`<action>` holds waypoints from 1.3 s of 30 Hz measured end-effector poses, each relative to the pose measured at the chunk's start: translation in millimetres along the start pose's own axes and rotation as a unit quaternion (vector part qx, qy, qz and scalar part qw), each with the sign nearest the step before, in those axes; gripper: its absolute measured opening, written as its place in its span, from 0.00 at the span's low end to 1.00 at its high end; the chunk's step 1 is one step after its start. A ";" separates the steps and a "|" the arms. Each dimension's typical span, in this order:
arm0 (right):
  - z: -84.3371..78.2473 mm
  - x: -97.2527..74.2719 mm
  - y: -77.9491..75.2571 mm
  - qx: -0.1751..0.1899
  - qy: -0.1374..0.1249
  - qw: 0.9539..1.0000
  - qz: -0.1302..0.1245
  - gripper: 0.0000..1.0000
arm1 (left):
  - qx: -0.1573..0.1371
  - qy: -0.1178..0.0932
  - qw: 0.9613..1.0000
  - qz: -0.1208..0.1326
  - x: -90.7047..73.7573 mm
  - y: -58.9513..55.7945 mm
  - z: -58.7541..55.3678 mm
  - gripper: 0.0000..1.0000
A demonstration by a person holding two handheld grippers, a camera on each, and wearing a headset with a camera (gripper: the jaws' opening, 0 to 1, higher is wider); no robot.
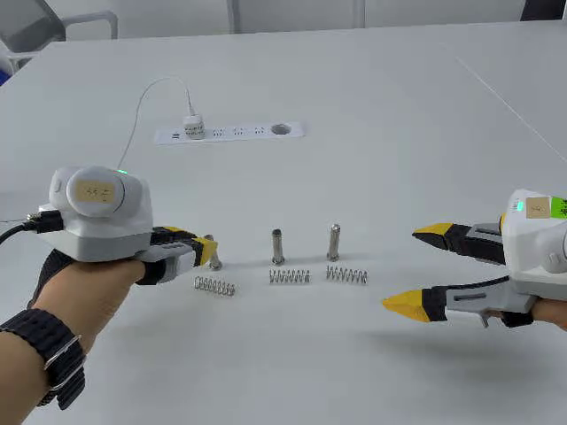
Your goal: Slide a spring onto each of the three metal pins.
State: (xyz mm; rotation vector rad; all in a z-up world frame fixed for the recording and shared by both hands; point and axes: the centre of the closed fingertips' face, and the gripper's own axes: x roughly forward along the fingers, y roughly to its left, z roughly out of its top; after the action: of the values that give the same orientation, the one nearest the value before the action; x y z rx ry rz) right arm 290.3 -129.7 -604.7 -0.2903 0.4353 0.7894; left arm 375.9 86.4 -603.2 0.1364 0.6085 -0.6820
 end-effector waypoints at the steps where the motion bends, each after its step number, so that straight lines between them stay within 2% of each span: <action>1: -0.4 0.1 0.0 0.000 0.001 1.000 0.000 0.65 | 0.000 -0.003 1.000 -0.002 -1.4 -0.5 0.4 0.21; 6: -0.1 0.6 0.8 0.001 0.001 1.000 0.001 0.64 | 0.004 -0.009 1.000 -0.007 -6.4 -1.0 1.2 0.21; 10: 1.1 0.2 0.7 0.001 -0.001 1.000 0.001 0.63 | 0.009 -0.009 1.000 -0.010 -11.0 0.3 -2.8 0.23; 17: 2.2 0.1 0.7 0.000 0.000 1.000 -0.001 0.61 | 0.016 -0.026 0.999 -0.028 -19.0 0.6 -5.7 0.27; 21: 2.9 0.9 1.6 -0.001 0.000 1.000 0.001 0.60 | 0.020 -0.029 0.999 -0.037 -22.3 -0.5 -11.9 0.28; 25: 3.5 1.5 1.6 -0.003 0.000 1.000 0.002 0.58 | 0.029 -0.033 0.998 -0.051 -24.0 -5.0 -15.8 0.30; 27: 4.2 1.7 1.8 -0.003 -0.001 1.000 0.001 0.58 | 0.040 -0.037 0.996 -0.063 -24.6 -10.1 -16.8 0.32; 31: 6.4 1.7 2.9 -0.003 -0.002 1.000 0.001 0.56 | 0.064 -0.033 0.994 -0.077 -24.2 -16.9 -23.5 0.35; 39: 8.9 4.1 7.6 -0.007 0.000 1.000 0.005 0.54 | 0.074 -0.029 0.993 -0.088 -25.4 -22.2 -31.1 0.37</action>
State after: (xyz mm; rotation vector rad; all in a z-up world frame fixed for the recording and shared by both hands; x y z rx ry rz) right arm 289.6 -118.4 -599.6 -0.3008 0.4314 0.8015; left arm 331.4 92.9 -612.6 0.2006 0.5171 -0.9000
